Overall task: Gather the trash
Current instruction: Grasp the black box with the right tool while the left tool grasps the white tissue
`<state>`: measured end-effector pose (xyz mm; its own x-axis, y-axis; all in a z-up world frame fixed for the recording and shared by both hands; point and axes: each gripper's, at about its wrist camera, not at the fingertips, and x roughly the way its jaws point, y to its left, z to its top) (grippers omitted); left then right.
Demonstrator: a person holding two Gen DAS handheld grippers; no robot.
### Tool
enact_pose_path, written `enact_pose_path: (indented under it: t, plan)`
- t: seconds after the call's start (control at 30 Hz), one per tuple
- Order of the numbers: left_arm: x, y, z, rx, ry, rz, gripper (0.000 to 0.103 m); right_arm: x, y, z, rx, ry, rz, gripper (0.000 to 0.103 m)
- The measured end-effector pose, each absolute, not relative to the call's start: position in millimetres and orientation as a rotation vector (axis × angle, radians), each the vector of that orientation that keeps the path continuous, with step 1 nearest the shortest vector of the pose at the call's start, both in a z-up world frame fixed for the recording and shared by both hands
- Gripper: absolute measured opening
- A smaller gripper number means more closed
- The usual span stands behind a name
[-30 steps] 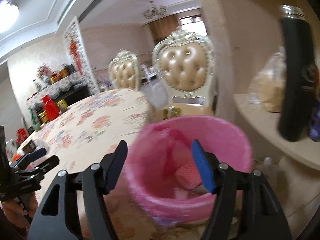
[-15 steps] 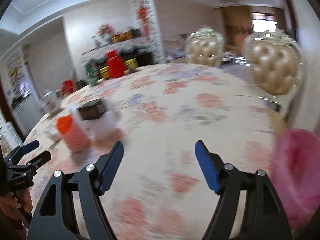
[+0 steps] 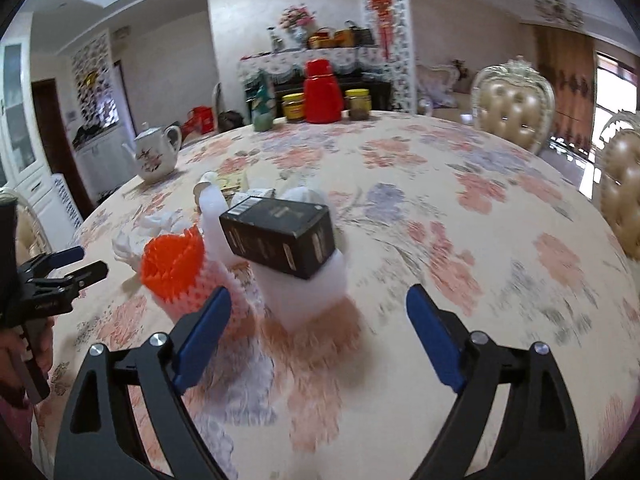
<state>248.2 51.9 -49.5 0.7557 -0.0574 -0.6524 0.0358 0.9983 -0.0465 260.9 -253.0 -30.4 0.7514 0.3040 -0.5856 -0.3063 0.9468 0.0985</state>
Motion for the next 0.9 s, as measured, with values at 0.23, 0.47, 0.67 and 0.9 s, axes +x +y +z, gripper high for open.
enact_pose_path:
  t: [0.23,0.47,0.67,0.9]
  plan:
    - [289.4,53.1,-71.5,-0.042,0.804,-0.047,0.094,304.4,-235.0,-38.5,-0.041,0.663,0.449,0.087]
    - [327.2,49.4,-81.7,-0.04,0.853,-0.06,0.094,321.1,-216.0,-37.8,-0.087,0.65,0.516,0.085]
    - [324.5,40.2,-91.0,-0.034,0.886,-0.088,0.041,298.9,-204.9,-38.8,-0.185,0.597,0.499,0.043]
    - [278.1,38.7,-71.3,-0.065,0.773,-0.104,0.04,256.9,-209.5,-25.9,-0.168,0.539,0.479,0.04]
